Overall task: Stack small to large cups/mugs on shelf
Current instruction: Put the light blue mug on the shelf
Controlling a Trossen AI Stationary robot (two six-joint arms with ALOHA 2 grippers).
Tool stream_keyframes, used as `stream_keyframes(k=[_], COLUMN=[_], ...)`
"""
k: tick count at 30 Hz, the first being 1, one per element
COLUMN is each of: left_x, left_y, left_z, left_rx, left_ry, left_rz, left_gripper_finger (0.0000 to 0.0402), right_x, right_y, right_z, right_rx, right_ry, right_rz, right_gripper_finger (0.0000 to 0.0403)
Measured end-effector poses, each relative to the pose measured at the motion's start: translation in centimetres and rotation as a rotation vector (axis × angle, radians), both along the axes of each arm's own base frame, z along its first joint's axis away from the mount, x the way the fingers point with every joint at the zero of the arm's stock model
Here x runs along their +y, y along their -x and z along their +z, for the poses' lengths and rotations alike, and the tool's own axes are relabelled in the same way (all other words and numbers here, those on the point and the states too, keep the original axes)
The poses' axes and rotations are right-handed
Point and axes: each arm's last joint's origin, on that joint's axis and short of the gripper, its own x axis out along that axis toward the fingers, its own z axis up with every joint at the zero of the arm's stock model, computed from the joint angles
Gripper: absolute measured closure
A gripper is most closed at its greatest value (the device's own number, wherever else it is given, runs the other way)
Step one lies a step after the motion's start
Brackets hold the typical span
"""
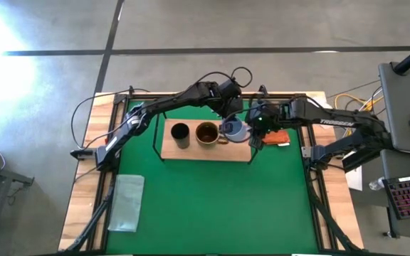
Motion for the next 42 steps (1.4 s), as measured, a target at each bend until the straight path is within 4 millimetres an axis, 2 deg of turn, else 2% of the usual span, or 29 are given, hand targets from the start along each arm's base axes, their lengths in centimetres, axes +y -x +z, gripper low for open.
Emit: stream_keyframes(k=[5, 8, 14, 17, 20, 26, 34, 42], left_x=[0.1, 0.1, 0.4, 0.5, 0.5, 0.7, 2.2, 1.8], left_y=[0.0, 0.1, 0.2, 0.3, 0.3, 0.3, 0.9, 0.6], left_z=[0.2, 0.2, 0.2, 0.2, 0.2, 0.1, 0.1, -0.8], left_rx=[-0.012, -0.012, -0.010, -0.005, -0.009, -0.003, 0.014, 0.024], left_ry=[0.002, 0.003, 0.002, 0.005, 0.006, 0.000, -0.043, 0.016], left_rz=[-0.003, -0.002, 0.006, 0.006, -0.001, 0.007, 0.075, 0.032], left_gripper_finger=[0.0401, 0.0401, 0.0401, 0.0401, 0.0401, 0.0401, 0.0401, 0.0399], right_x=[0.0, 0.0, 0.2, 0.3, 0.7, 1.1, 1.2, 1.0], right_y=[-0.1, 0.6, 4.4, 6.7, 7.8, 9.2, 9.5, 8.6], right_z=[0.7, 1.9, 4.1, 3.5, 1.9, -0.8, -1.2, -0.4], right_rx=[-0.021, -0.069, -0.079, -0.007, 0.005, -0.147, -0.249, -0.239], right_ry=[0.008, 0.011, 0.041, -0.037, -0.130, -0.229, -0.269, -0.221], right_rz=[-0.001, -0.042, -0.227, -0.316, -0.350, -0.435, -0.481, -0.435], right_gripper_finger=[0.0280, 0.0280, 0.0280, 0.0280, 0.0280, 0.0280, 0.0280, 0.0282])
